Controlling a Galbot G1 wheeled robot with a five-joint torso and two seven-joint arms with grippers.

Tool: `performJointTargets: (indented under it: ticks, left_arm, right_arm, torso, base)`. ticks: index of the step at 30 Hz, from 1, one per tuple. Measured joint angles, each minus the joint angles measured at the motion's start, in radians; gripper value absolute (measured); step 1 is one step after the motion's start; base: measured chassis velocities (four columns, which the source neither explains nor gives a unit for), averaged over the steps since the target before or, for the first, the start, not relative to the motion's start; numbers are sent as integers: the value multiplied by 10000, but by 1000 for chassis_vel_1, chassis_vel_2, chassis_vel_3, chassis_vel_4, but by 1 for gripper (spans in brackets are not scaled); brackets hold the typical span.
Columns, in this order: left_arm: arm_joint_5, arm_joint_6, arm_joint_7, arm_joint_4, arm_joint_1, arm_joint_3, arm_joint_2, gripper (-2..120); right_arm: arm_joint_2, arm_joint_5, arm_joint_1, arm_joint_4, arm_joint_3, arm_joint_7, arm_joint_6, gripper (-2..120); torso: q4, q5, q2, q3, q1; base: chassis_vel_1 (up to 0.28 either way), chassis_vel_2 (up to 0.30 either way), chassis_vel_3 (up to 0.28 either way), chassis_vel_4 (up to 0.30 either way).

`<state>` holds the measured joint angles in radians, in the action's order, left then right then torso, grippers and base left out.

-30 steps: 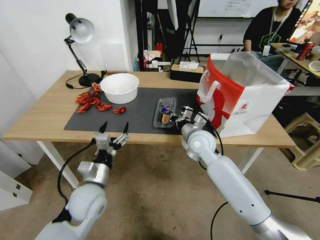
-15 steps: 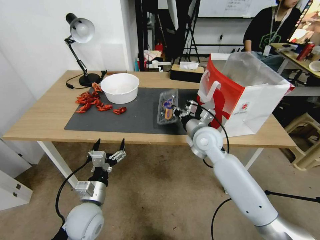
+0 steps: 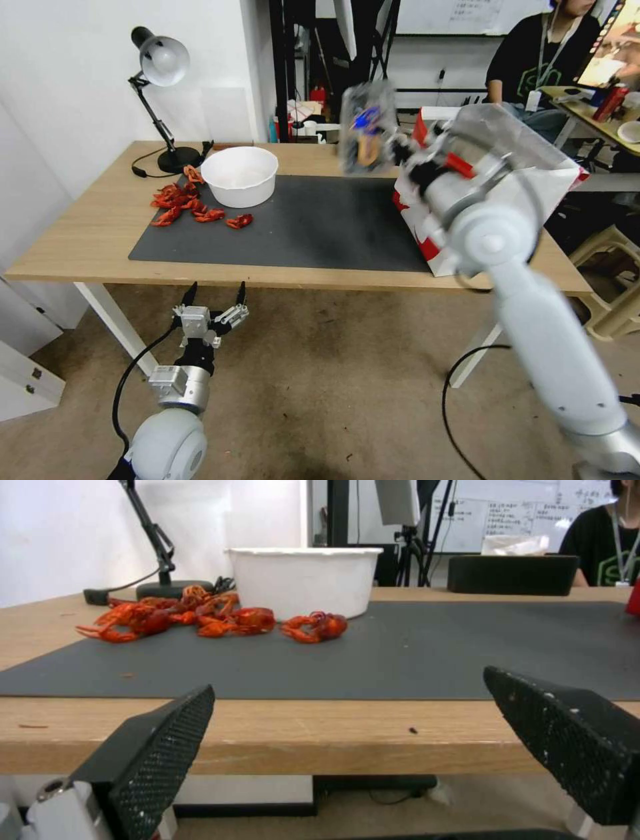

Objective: Close the takeout container lid, then place the container into the takeout bag.

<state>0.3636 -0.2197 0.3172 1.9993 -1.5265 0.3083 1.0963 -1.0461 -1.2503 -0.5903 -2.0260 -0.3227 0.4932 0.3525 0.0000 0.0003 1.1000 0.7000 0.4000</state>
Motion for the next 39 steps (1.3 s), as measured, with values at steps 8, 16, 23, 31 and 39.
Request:
performJointTargets:
  ticks: [8,16,23,31,39]
  left_arm:
    - [-57,25,-11,56,2,-54,72,100]
    - [-66,44,-23,111,26,-96,85,100]
    - [-59,76,-28,133,68,-103,56,100]
    - [-33,80,-28,133,58,-84,26,100]
    - [-29,81,-26,133,24,-70,82,100]
  right_arm:
    - [907,1204,-235,207,-1350,93,607,0]
    - [1110,1693,-834,524,-1814,471,1450,13]
    - [1024,1703,-979,658,-1941,696,1759,36]
    - [1076,1412,-1176,206,-2101,-253,575,66]
    - [1256,1072,-2066,-621,-1771,-3276,-1902,92]
  torso:
    - [-1,0,0,0,0]
    - [1,-1,0,0,0]
    - [1,-4,0,0,0]
    - [1,-6,0,0,0]
    - [1,-4,0,0,0]
  base:
    - [0,0,0,0]
    - [0,0,0,0]
    - [0,0,0,0]
    - [0,0,0,0]
    - [0,0,0,0]
